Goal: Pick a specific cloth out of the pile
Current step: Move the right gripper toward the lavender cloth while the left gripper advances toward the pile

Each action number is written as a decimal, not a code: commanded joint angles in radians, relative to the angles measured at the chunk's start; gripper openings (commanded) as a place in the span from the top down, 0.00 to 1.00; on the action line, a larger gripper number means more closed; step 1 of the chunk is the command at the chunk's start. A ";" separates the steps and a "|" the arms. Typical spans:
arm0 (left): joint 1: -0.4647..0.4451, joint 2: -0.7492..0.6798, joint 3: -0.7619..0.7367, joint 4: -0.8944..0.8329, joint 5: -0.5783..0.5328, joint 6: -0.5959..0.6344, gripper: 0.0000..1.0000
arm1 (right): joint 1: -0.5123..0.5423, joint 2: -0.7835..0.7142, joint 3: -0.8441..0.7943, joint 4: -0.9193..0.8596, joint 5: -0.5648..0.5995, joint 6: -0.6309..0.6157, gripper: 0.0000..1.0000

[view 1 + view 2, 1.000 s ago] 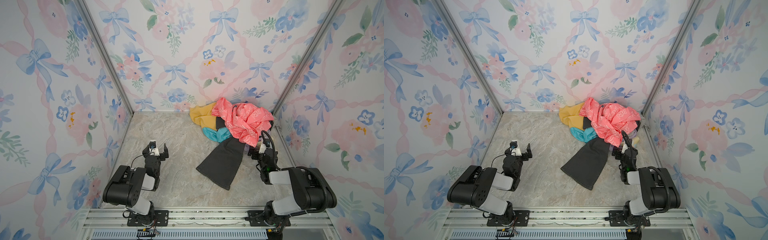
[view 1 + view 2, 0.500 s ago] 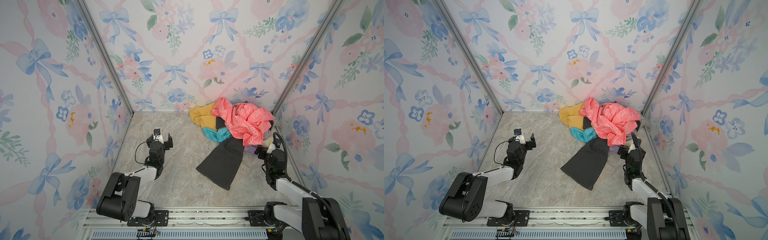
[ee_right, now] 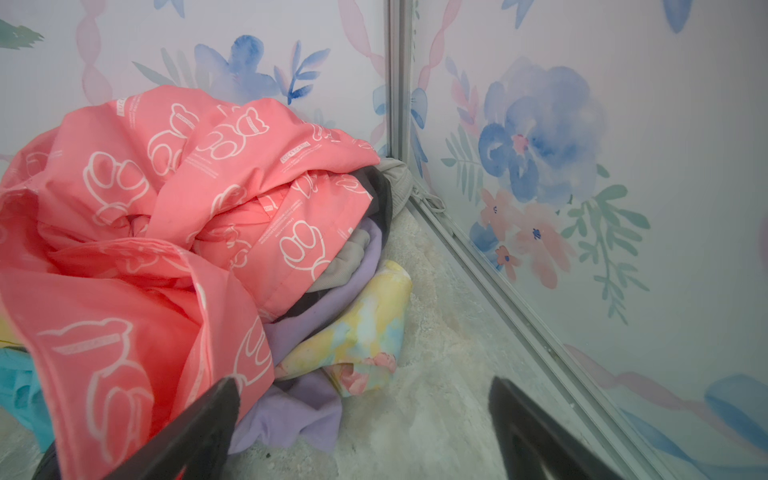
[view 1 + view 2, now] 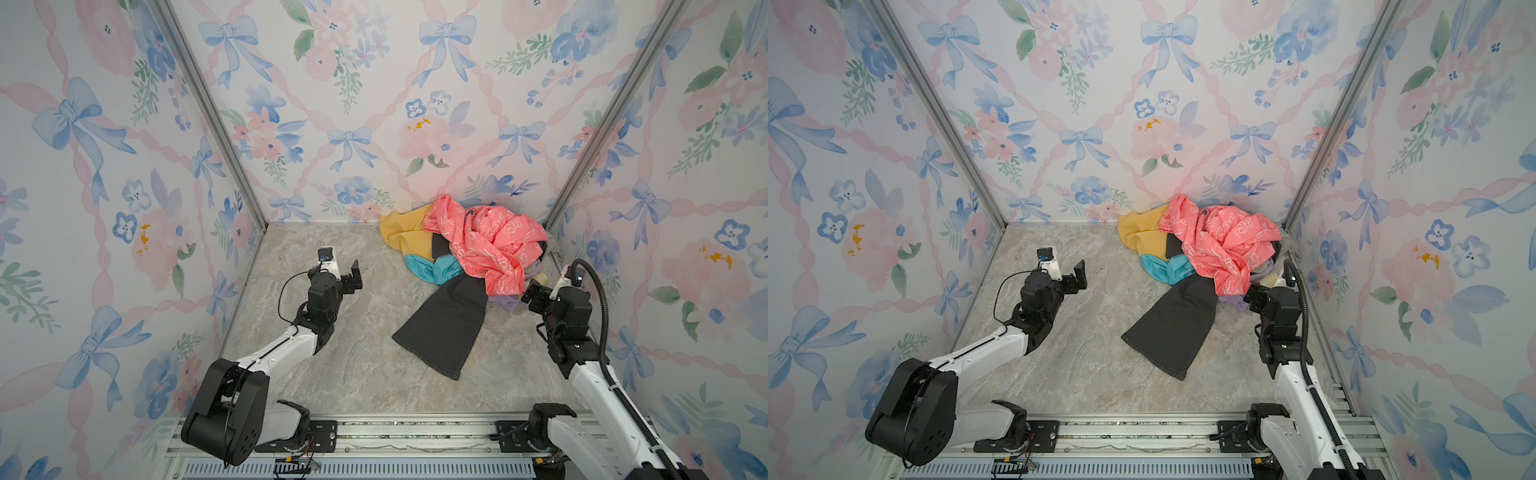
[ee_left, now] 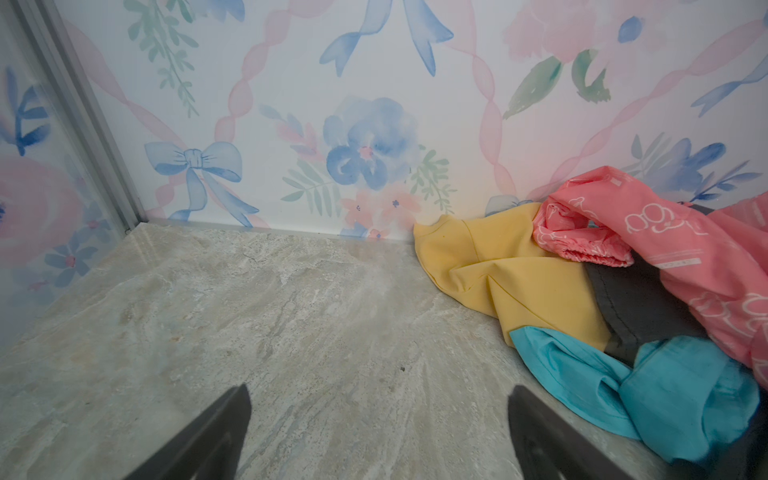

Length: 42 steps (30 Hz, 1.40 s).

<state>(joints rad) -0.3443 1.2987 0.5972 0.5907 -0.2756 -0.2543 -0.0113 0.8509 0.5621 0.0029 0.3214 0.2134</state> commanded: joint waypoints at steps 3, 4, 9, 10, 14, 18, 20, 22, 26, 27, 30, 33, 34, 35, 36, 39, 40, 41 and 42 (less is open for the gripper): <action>-0.010 -0.021 0.038 -0.052 0.068 -0.083 0.02 | 0.008 -0.048 0.130 -0.330 0.071 0.076 0.03; -0.010 -0.020 0.042 -0.055 0.078 -0.095 0.02 | 0.007 -0.053 0.151 -0.359 0.080 0.090 0.03; -0.012 -0.004 0.057 -0.064 0.131 -0.127 0.02 | 0.018 -0.050 0.263 -0.456 0.091 0.141 0.03; -0.012 0.004 0.060 -0.068 0.133 -0.134 0.02 | 0.025 -0.049 0.281 -0.467 0.093 0.147 0.03; -0.014 0.025 0.079 -0.093 0.155 -0.150 0.02 | 0.068 -0.052 0.347 -0.495 0.116 0.158 0.03; -0.020 0.033 0.079 -0.112 0.175 -0.160 0.02 | 0.080 -0.039 0.402 -0.547 0.115 0.181 0.03; -0.025 0.035 0.113 -0.114 0.196 -0.160 0.02 | 0.072 -0.026 0.421 -0.563 0.075 0.188 0.03; -0.037 0.041 0.123 -0.114 0.234 -0.159 0.02 | 0.042 -0.009 0.424 -0.556 -0.010 0.199 0.03; -0.059 0.054 0.130 -0.114 0.266 -0.147 0.02 | -0.030 0.035 0.433 -0.549 -0.095 0.243 0.03; -0.066 0.054 0.131 -0.115 0.267 -0.142 0.02 | -0.054 0.045 0.433 -0.543 -0.115 0.252 0.03; -0.089 0.053 0.135 -0.114 0.284 -0.131 0.02 | -0.139 0.093 0.440 -0.532 -0.226 0.278 0.03; -0.116 0.054 0.141 -0.115 0.296 -0.122 0.02 | -0.230 0.154 0.434 -0.505 -0.371 0.318 0.00; -0.128 0.054 0.142 -0.115 0.299 -0.118 0.02 | -0.255 0.172 0.434 -0.503 -0.401 0.326 0.01; -0.139 0.054 0.142 -0.118 0.300 -0.111 0.02 | -0.271 0.187 0.436 -0.502 -0.417 0.326 0.02; -0.152 0.052 0.144 -0.125 0.298 -0.103 0.02 | -0.284 0.204 0.438 -0.500 -0.430 0.322 0.04; -0.195 0.055 0.165 -0.164 0.297 -0.073 0.02 | -0.316 0.252 0.454 -0.510 -0.440 0.296 0.10; -0.213 0.058 0.178 -0.186 0.293 -0.061 0.02 | -0.324 0.275 0.460 -0.513 -0.440 0.290 0.12; -0.225 0.060 0.190 -0.209 0.293 -0.052 0.02 | -0.334 0.298 0.467 -0.516 -0.456 0.288 0.15; -0.234 0.063 0.201 -0.227 0.303 -0.047 0.02 | -0.339 0.317 0.475 -0.520 -0.478 0.283 0.18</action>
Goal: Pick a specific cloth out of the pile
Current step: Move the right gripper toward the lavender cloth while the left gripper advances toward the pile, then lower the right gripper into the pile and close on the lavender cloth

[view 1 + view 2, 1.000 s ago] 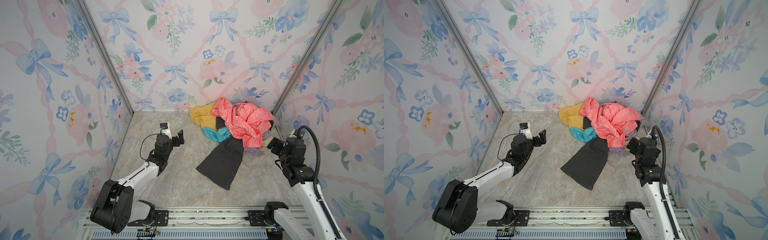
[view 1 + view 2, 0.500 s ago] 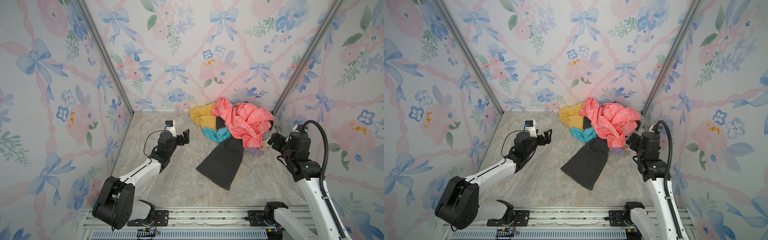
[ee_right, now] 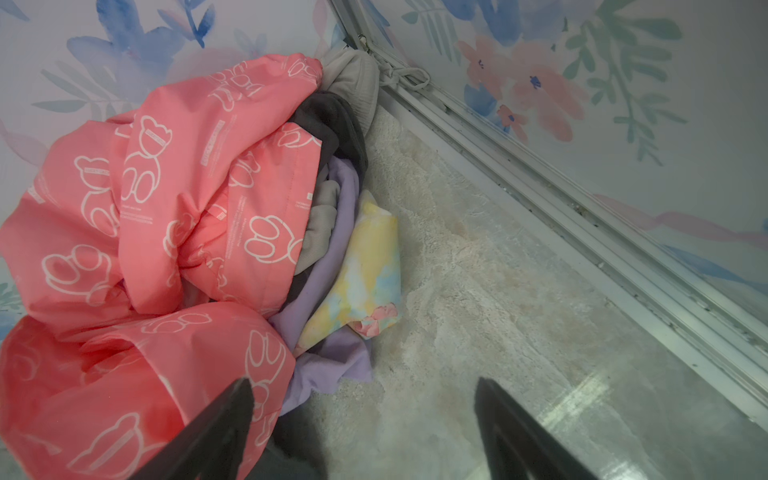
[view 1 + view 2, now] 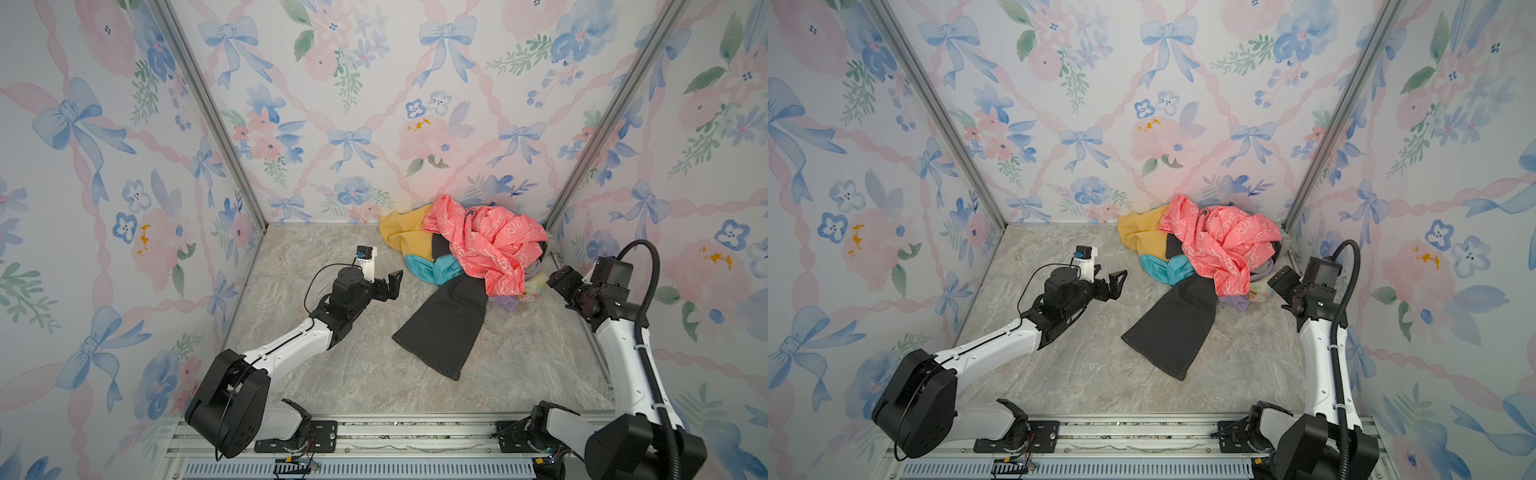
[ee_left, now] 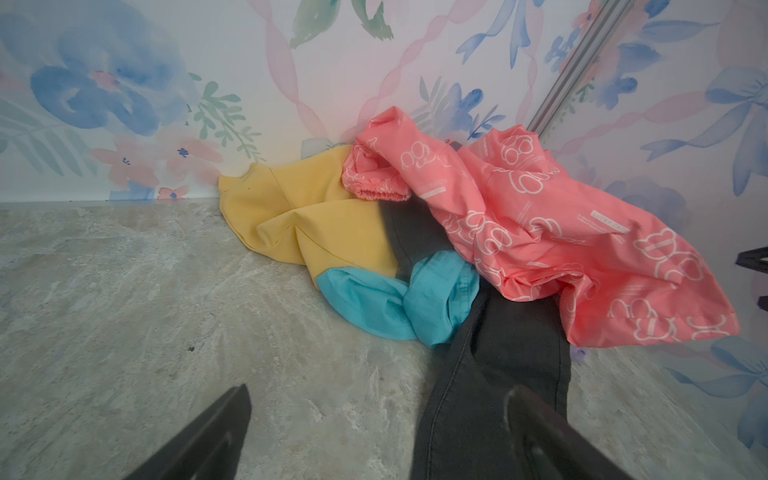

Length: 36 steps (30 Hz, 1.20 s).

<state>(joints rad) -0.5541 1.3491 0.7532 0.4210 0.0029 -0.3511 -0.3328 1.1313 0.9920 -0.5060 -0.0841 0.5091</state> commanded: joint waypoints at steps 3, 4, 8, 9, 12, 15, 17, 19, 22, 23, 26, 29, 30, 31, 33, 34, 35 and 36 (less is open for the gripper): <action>-0.039 0.014 0.069 -0.096 0.042 0.056 0.02 | -0.022 0.091 0.066 -0.023 -0.098 -0.026 0.19; -0.041 0.012 0.074 -0.104 0.048 0.056 0.02 | -0.024 0.106 0.068 -0.019 -0.106 -0.030 0.20; -0.050 0.005 0.081 -0.114 0.056 0.052 0.02 | -0.047 0.163 0.073 -0.014 -0.168 -0.014 0.27; -0.051 0.003 0.081 -0.116 0.057 0.049 0.02 | -0.051 0.168 0.061 -0.004 -0.187 -0.002 0.29; -0.054 0.001 0.084 -0.116 0.068 0.038 0.02 | -0.057 0.149 -0.020 0.049 -0.251 0.042 0.32; -0.055 -0.001 0.084 -0.116 0.072 0.029 0.02 | -0.073 0.088 -0.135 0.119 -0.281 0.104 0.35; -0.056 -0.001 0.084 -0.115 0.077 0.024 0.02 | -0.071 0.056 -0.220 0.192 -0.317 0.184 0.37; -0.057 0.002 0.086 -0.116 0.079 0.024 0.02 | -0.065 0.042 -0.295 0.261 -0.345 0.256 0.41; -0.058 0.005 0.087 -0.116 0.079 0.021 0.02 | -0.059 0.001 -0.388 0.362 -0.358 0.355 0.44; -0.058 0.003 0.086 -0.117 0.079 0.021 0.02 | -0.056 -0.008 -0.409 0.389 -0.358 0.383 0.44; -0.058 0.001 0.086 -0.118 0.086 0.020 0.02 | -0.038 -0.003 -0.461 0.488 -0.366 0.470 0.44; -0.059 0.000 0.087 -0.120 0.094 0.031 0.02 | -0.028 0.045 -0.516 0.640 -0.388 0.567 0.45; -0.061 -0.004 0.087 -0.122 0.097 0.037 0.03 | -0.025 0.066 -0.536 0.704 -0.399 0.602 0.45; -0.064 -0.008 0.086 -0.123 0.101 0.047 0.02 | -0.018 0.094 -0.551 0.769 -0.410 0.638 0.45; -0.073 -0.017 0.083 -0.120 0.120 0.074 0.02 | -0.003 0.152 -0.561 0.862 -0.427 0.687 0.45; -0.080 -0.021 0.083 -0.122 0.130 0.096 0.02 | 0.005 0.179 -0.564 0.905 -0.433 0.710 0.45; -0.090 -0.026 0.080 -0.125 0.138 0.118 0.02 | 0.014 0.205 -0.566 0.945 -0.437 0.730 0.45; -0.097 -0.029 0.079 -0.127 0.151 0.138 0.02 | 0.022 0.224 -0.566 0.968 -0.437 0.742 0.45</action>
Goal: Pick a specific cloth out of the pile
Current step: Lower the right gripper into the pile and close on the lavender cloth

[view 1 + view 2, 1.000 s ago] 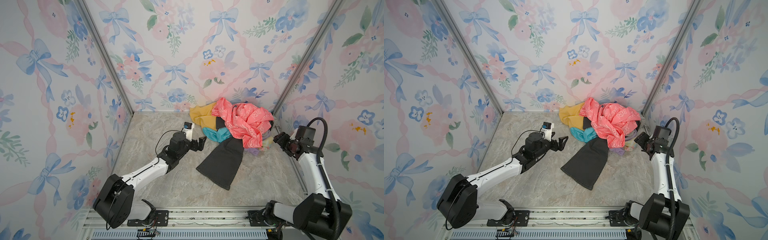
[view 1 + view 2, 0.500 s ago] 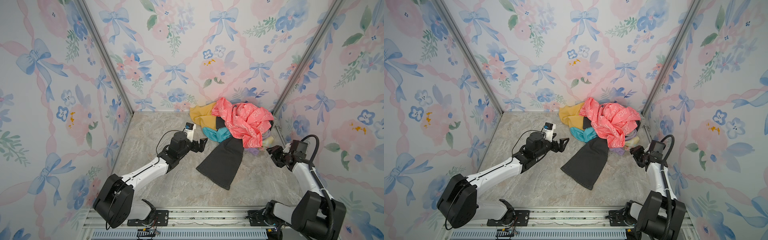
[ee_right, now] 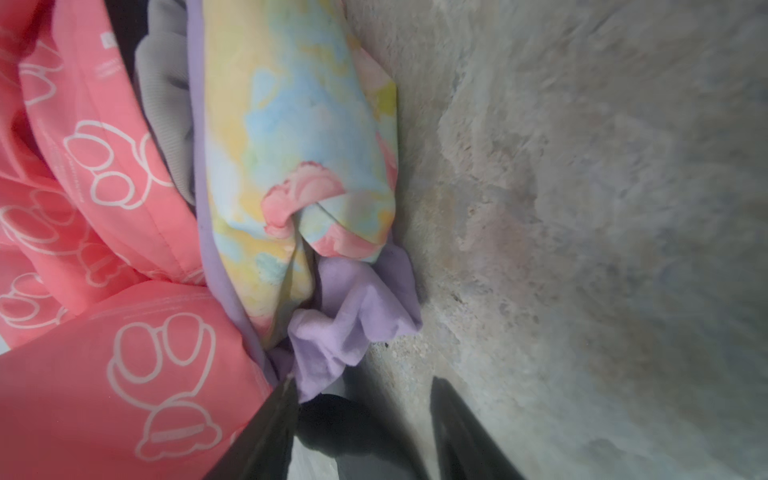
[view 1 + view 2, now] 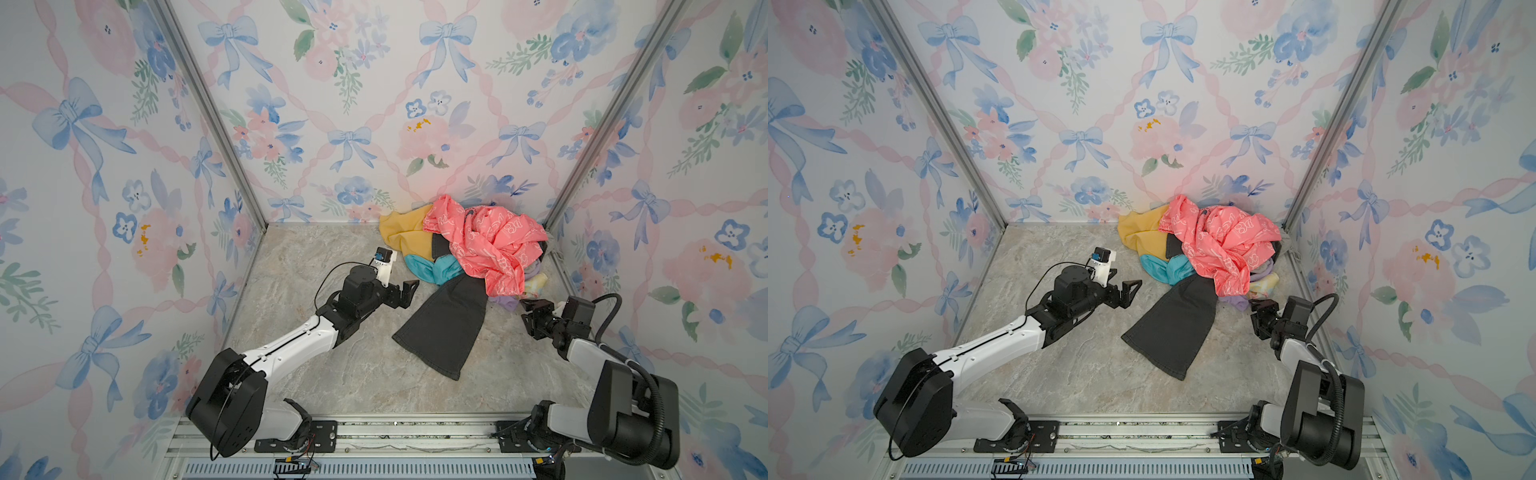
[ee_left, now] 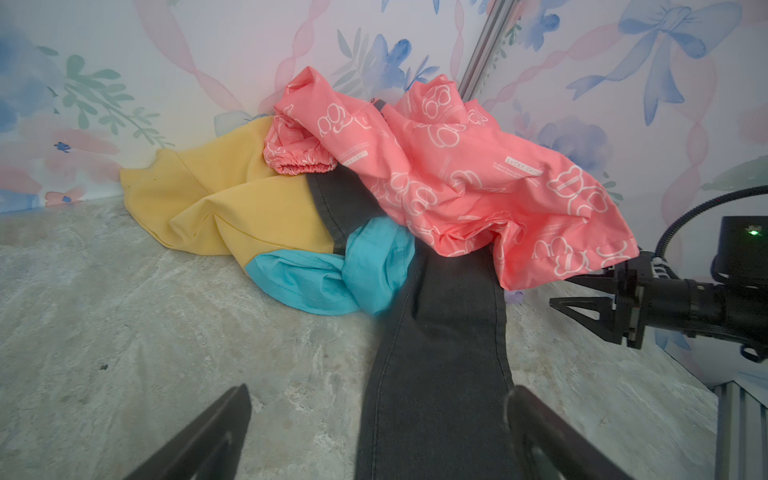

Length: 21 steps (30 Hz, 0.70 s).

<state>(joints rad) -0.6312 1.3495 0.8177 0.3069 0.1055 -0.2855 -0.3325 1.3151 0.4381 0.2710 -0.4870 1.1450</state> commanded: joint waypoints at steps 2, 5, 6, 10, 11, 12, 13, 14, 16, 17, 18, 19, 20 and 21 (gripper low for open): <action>-0.039 -0.039 0.010 -0.019 0.080 0.123 0.02 | 0.040 0.071 -0.010 0.223 -0.030 0.121 0.45; -0.070 -0.051 0.001 -0.031 0.113 0.187 0.02 | 0.055 0.100 -0.018 0.265 -0.016 0.149 0.46; -0.081 -0.056 -0.001 -0.036 0.109 0.201 0.02 | 0.056 0.107 -0.019 0.274 -0.014 0.155 0.46; -0.118 -0.061 0.003 -0.063 0.071 0.236 0.02 | 0.069 0.131 -0.025 0.305 0.000 0.184 0.47; -0.123 -0.062 0.001 -0.063 0.059 0.238 0.02 | 0.073 0.135 -0.025 0.309 0.002 0.190 0.48; -0.126 -0.063 0.000 -0.063 0.055 0.239 0.02 | 0.080 0.136 -0.030 0.313 0.009 0.194 0.48; -0.128 -0.064 0.000 -0.063 0.050 0.240 0.02 | 0.087 0.136 -0.032 0.311 0.015 0.194 0.49; -0.129 -0.064 0.001 -0.063 0.043 0.239 0.02 | 0.094 0.136 -0.031 0.304 0.020 0.193 0.49; -0.130 -0.061 0.004 -0.063 0.029 0.228 0.02 | 0.102 0.138 -0.034 0.304 0.027 0.194 0.50; -0.128 -0.060 0.005 -0.063 0.022 0.222 0.02 | 0.105 0.140 -0.036 0.303 0.032 0.196 0.50; -0.128 -0.059 0.006 -0.063 0.025 0.218 0.02 | 0.104 0.142 -0.039 0.305 0.036 0.198 0.51; -0.127 -0.058 0.008 -0.063 0.035 0.215 0.02 | 0.106 0.146 -0.042 0.312 0.040 0.198 0.51; -0.127 -0.058 0.009 -0.063 0.042 0.210 0.02 | 0.107 0.150 -0.042 0.314 0.043 0.199 0.51; -0.127 -0.057 0.009 -0.062 0.049 0.206 0.02 | 0.106 0.156 -0.042 0.319 0.045 0.200 0.51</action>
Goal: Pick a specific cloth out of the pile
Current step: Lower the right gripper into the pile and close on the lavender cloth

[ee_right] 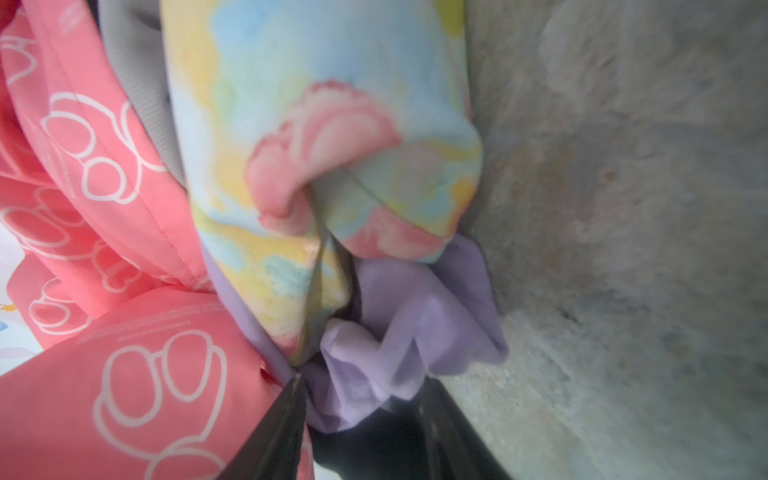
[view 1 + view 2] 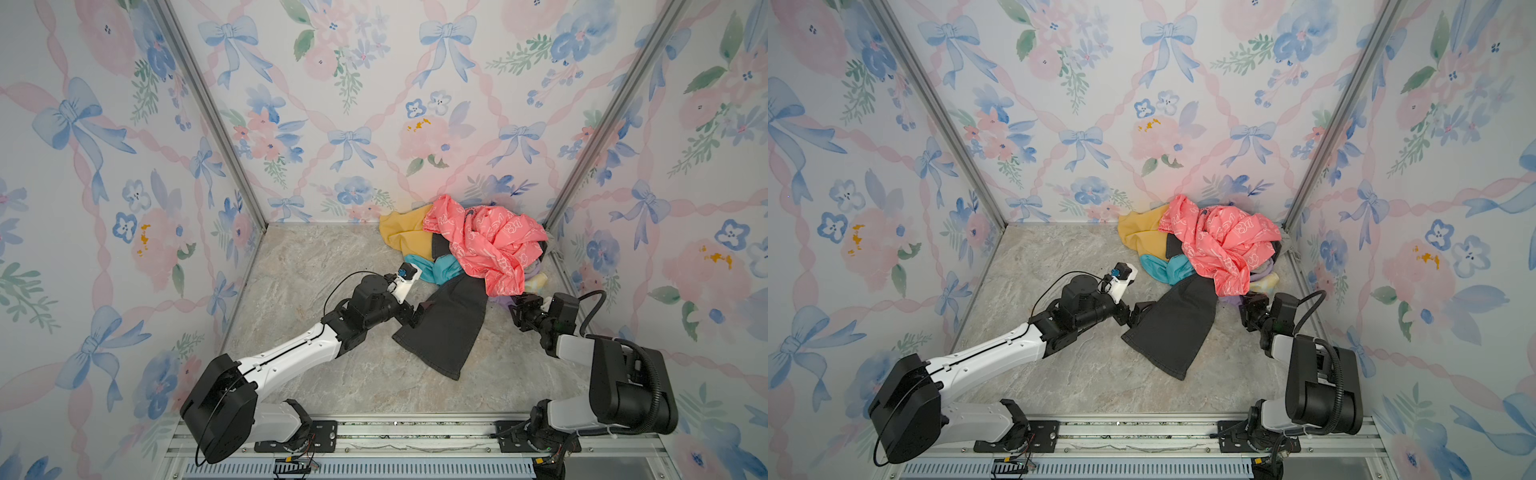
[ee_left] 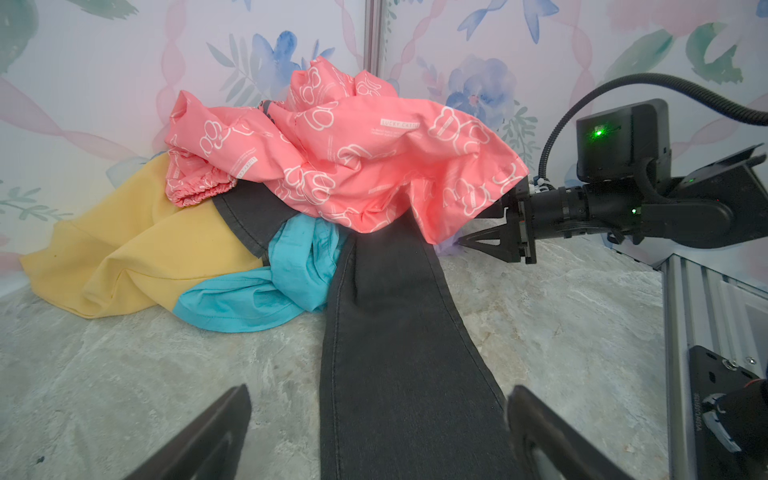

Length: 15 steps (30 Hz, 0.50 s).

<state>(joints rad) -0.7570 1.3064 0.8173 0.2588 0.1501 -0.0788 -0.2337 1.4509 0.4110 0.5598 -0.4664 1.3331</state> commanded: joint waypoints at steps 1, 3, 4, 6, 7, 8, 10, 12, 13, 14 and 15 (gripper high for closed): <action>-0.001 -0.013 0.011 -0.013 0.009 -0.004 0.02 | 0.009 0.029 -0.014 0.040 0.025 0.014 0.52; -0.001 -0.015 0.010 -0.013 0.014 -0.004 0.02 | 0.011 0.050 -0.017 0.060 0.025 0.026 0.54; -0.001 -0.016 0.010 -0.013 0.011 -0.004 0.02 | 0.011 0.063 -0.021 0.073 0.026 0.033 0.55; -0.001 -0.019 0.009 -0.013 0.013 -0.004 0.02 | 0.014 0.089 -0.026 0.114 0.031 0.049 0.56; -0.001 -0.019 0.008 -0.012 0.012 -0.006 0.02 | 0.016 0.104 -0.028 0.136 0.034 0.056 0.56; -0.001 -0.019 0.008 -0.012 0.013 -0.007 0.02 | 0.019 0.117 -0.028 0.156 0.035 0.062 0.57; -0.001 -0.019 0.006 -0.008 0.014 -0.008 0.02 | 0.024 0.141 -0.022 0.172 0.043 0.067 0.58; -0.001 -0.017 0.007 -0.007 0.013 -0.008 0.02 | 0.031 0.154 -0.024 0.199 0.058 0.074 0.61; -0.001 -0.017 0.006 -0.007 0.011 -0.009 0.02 | 0.034 0.157 -0.024 0.206 0.068 0.076 0.62; -0.001 -0.016 0.006 -0.008 0.008 -0.007 0.02 | 0.036 0.158 -0.023 0.202 0.077 0.075 0.64; -0.001 -0.016 0.007 -0.007 0.009 -0.008 0.02 | 0.039 0.157 -0.023 0.197 0.087 0.071 0.66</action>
<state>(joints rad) -0.7570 1.3060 0.8173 0.2592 0.1505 -0.0818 -0.2081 1.5970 0.4004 0.7086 -0.4183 1.3983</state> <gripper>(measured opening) 0.980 0.350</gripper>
